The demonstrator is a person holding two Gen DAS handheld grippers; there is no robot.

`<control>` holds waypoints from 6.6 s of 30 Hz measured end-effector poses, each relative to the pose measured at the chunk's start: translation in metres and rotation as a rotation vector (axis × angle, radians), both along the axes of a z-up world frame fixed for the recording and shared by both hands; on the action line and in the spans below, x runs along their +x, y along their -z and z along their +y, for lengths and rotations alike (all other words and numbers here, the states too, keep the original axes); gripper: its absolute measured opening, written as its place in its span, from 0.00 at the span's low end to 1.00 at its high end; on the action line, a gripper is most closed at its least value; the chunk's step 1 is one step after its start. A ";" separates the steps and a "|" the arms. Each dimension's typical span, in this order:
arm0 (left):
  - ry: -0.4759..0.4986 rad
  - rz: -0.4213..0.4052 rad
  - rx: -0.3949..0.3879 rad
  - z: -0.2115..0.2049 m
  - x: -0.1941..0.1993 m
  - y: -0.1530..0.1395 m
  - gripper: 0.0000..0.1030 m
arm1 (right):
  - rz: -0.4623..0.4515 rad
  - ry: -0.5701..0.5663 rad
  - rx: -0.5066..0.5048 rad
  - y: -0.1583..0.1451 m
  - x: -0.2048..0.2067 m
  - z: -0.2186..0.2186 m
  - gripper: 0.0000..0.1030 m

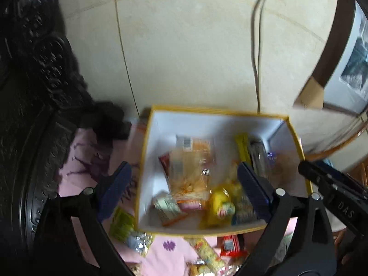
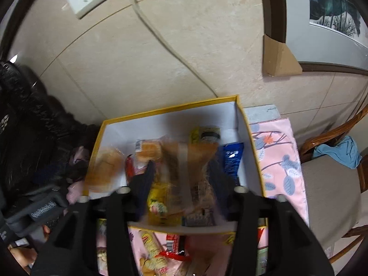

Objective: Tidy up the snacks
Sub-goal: 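Lower both bags into the yellow box and open both tools, then grasp the round cookie pack with the left tool while the right tool regrasps the brown pastry bag, then drop both packs into the yellow box by opening both tools, then grasp the green snack bag with the right tool while the left tool grasps the long grain stick bag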

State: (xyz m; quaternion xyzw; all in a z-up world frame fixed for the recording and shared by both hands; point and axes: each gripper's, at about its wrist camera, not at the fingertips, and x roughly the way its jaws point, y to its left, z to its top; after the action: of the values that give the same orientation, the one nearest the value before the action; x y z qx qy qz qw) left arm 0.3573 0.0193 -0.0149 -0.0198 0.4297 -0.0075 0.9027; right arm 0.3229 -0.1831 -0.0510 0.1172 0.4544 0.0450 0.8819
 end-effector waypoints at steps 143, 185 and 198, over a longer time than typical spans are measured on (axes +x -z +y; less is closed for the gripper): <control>-0.032 0.208 -0.104 0.037 -0.125 0.097 0.95 | 0.293 0.024 -0.152 0.126 -0.146 -0.072 0.62; -0.145 0.448 -0.050 -0.034 -0.113 0.209 0.93 | 0.302 -0.086 -0.239 0.178 -0.215 -0.013 0.63; -0.061 0.337 0.032 -0.022 -0.115 0.205 0.28 | 0.284 -0.077 -0.246 0.179 -0.218 -0.012 0.62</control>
State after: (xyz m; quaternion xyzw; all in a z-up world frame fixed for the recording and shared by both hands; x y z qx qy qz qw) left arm 0.2426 -0.0029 -0.2200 -0.0196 0.5744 0.0303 0.8178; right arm 0.1047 -0.1952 -0.2301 -0.0036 0.5807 0.0060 0.8141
